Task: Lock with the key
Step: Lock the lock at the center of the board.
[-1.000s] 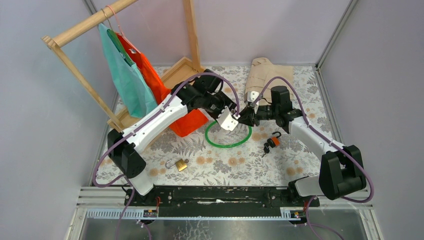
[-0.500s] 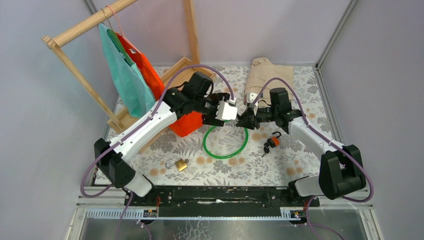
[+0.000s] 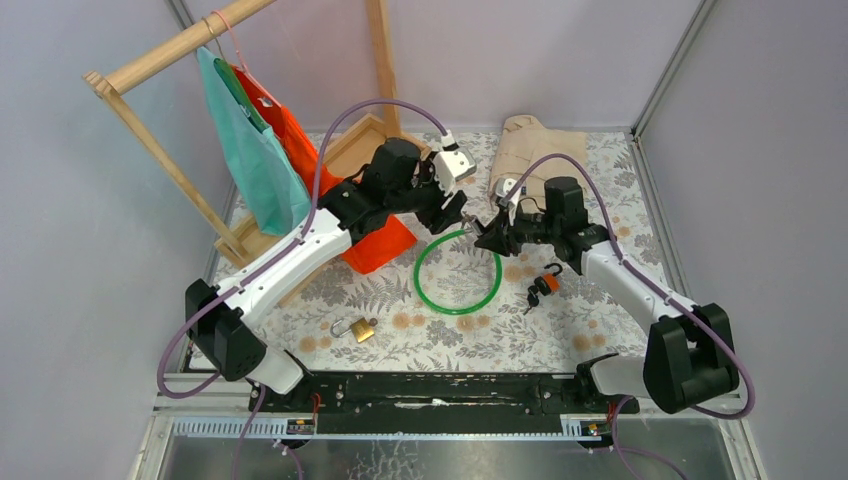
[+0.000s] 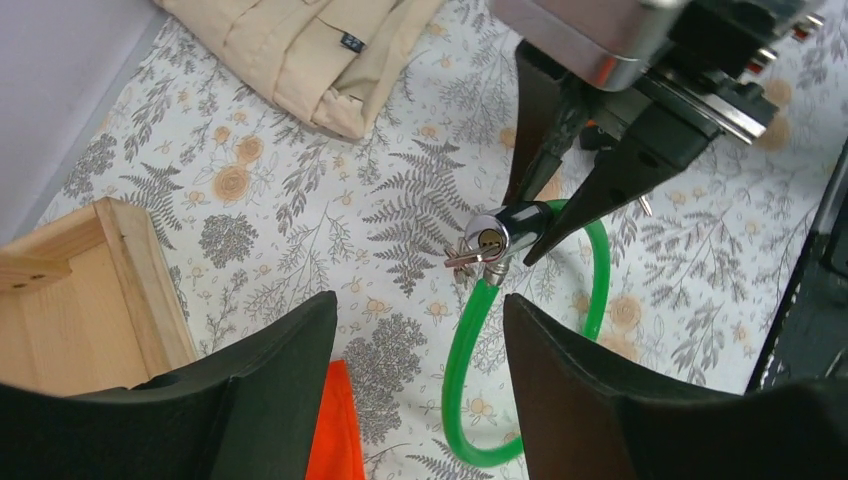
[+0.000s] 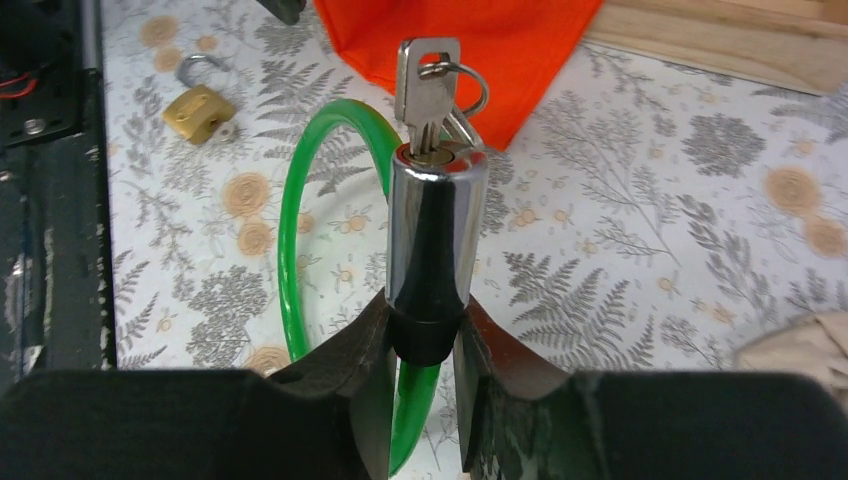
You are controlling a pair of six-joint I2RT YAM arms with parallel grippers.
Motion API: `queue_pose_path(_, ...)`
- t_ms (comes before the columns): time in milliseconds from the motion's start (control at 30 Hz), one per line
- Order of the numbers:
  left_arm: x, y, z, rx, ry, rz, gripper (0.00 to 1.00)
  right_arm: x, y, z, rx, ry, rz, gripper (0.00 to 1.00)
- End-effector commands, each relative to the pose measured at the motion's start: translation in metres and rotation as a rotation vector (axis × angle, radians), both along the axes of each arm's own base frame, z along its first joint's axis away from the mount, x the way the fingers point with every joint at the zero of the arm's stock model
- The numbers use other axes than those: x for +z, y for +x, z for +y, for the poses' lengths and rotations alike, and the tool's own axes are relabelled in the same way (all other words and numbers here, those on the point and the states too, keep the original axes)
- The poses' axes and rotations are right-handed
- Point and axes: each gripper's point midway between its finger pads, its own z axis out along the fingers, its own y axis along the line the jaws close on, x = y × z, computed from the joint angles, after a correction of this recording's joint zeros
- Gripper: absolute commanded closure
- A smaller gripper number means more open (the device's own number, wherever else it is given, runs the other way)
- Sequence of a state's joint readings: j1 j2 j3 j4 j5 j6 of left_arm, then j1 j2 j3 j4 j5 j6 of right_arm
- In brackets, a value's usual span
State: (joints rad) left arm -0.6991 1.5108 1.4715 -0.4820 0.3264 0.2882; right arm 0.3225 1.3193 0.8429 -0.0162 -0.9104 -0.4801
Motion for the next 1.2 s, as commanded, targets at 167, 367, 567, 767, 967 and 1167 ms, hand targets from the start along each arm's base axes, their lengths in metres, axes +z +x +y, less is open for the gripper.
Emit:
queue_pose_path(167, 0.031, 0.028, -0.012, 0.207, -0.195, 0.079, 0.33, 0.054, 0.034, -0.012, -0.173, -0.014, -0.209, 1.0)
queue_pose_path(367, 0.041, 0.03, -0.017, 0.266, -0.278, 0.151, 0.33, 0.063, 0.034, -0.016, -0.187, -0.023, -0.252, 1.0)
queue_pose_path(567, 0.042, 0.03, -0.029, 0.325, -0.369, 0.313, 0.37, 0.064, 0.029, -0.015, -0.172, -0.017, -0.26, 1.0)
queue_pose_path(767, 0.031, 0.032, -0.039, 0.345, -0.387, 0.425, 0.46, 0.062, 0.024, -0.014, -0.153, -0.013, -0.26, 1.0)
queue_pose_path(967, 0.025, 0.033, -0.04, 0.35, -0.388, 0.445, 0.53, 0.06, 0.022, -0.012, -0.14, -0.008, -0.255, 1.0)
queue_pose_path(1167, 0.018, 0.028, -0.043, 0.331, -0.385, 0.483, 0.63, 0.057, 0.022, -0.012, -0.139, -0.012, -0.249, 1.0)
